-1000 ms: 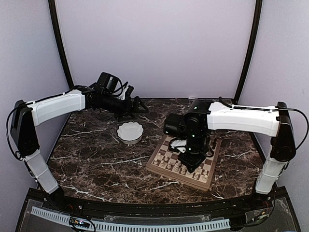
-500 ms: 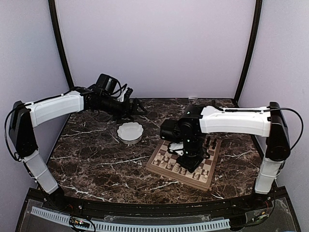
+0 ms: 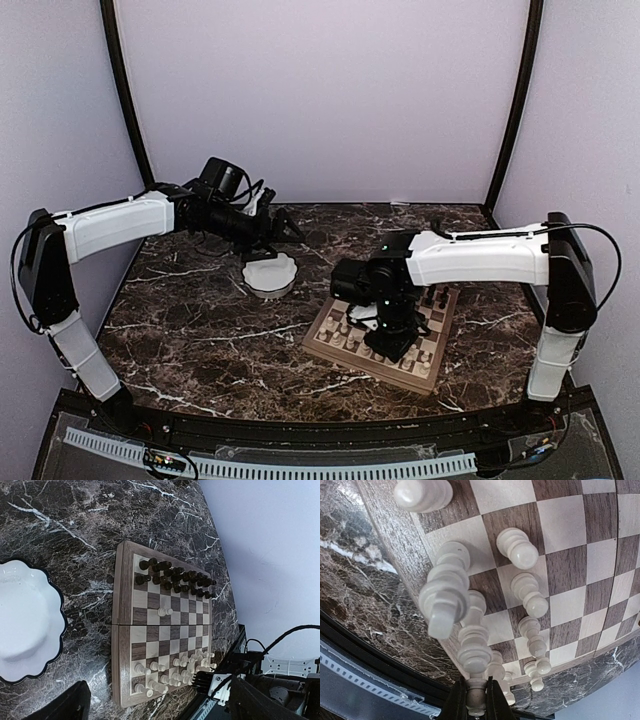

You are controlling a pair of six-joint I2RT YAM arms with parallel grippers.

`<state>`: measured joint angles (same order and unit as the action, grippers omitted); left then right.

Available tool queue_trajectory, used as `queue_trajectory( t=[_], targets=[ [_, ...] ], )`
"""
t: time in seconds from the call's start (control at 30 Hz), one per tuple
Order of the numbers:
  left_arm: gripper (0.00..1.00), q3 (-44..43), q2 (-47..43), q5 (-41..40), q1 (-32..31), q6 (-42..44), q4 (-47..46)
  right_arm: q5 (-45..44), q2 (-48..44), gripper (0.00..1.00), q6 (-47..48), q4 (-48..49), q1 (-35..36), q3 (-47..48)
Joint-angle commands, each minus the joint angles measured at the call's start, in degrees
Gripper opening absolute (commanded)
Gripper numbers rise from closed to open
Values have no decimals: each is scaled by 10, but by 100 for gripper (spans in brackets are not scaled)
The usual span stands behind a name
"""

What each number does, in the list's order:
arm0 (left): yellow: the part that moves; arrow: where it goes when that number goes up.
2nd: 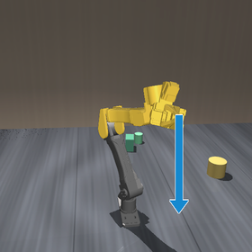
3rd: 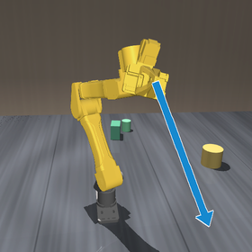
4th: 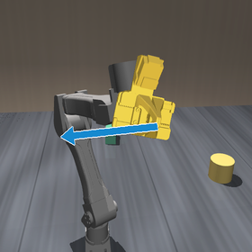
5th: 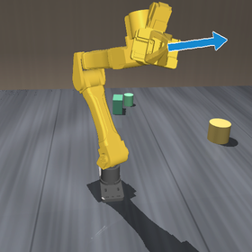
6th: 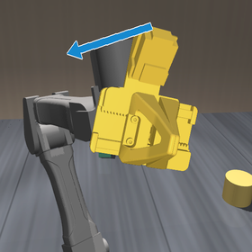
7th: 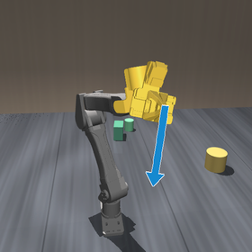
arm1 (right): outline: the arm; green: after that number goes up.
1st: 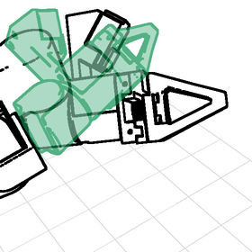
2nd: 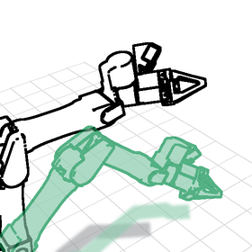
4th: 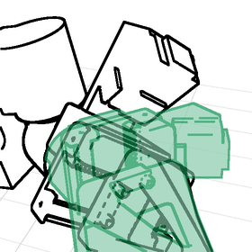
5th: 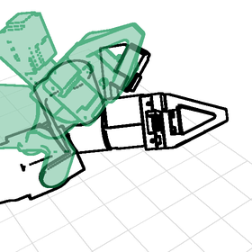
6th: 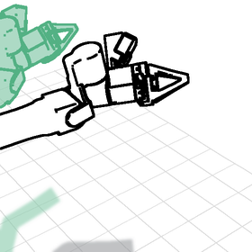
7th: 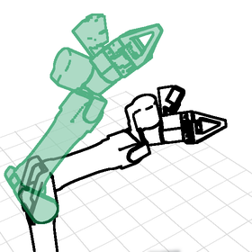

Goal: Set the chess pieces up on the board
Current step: Place the bishop on f1, then pick up the pawn from the chessboard.

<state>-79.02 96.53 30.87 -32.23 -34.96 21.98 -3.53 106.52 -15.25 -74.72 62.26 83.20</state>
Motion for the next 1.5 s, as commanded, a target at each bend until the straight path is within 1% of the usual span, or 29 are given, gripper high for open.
queue_trajectory(
  t=[0.0, 0.17, 0.5, 0.7, 0.87, 1.07, 1.2, 1.3, 1.33, 1.37, 1.4, 1.43, 1.47],
  targets=[
    [99, 12, -30, 11, 3, -4, -3, -8, 5, 2, 3, 22, 6, -19],
    [99, 10, -28, 14, 3, -7, -4, -14, 9, 2, 3, 30, 6, -24],
    [99, 10, -23, 22, 3, -10, -4, -26, 15, 8, 5, 43, 5, -32],
    [99, 10, -19, 31, 3, -13, -6, -33, 17, 17, 3, 43, 4, -31],
    [99, 9, -17, 35, 4, -16, -10, -36, 13, 22, 2, 39, 4, -25],
    [99, 9, -15, 40, 3, -18, -11, -28, 6, 26, 2, 15, 4, 5],
    [99, -9, -10, 50, 4, -11, 7, -21, -7, 28, -4, -43, 3, 66],
    [99, -43, -15, 4, 2, 30, 70, -44, -40, 32, -17, -59, -13, 109],
    [99, -71, -21, -60, -2, 61, 87, -53, -49, 32, -24, -59, -25, 120],
    [99, -83, -39, -94, -19, 80, 102, -59, -62, 32, -29, -51, -39, 121],
    [99, -107, -48, -158, -29, 128, 104, -61, -76, 31, -31, -36, -57, 115],
    [99, -116, -66, -188, -48, 146, 101, -57, -88, 30, -34, -17, -75, 106],
    [99, -124, -73, -218, -54, 172, 92, -48, -101, 29, -35, 8, -94, 94]
  ],
)
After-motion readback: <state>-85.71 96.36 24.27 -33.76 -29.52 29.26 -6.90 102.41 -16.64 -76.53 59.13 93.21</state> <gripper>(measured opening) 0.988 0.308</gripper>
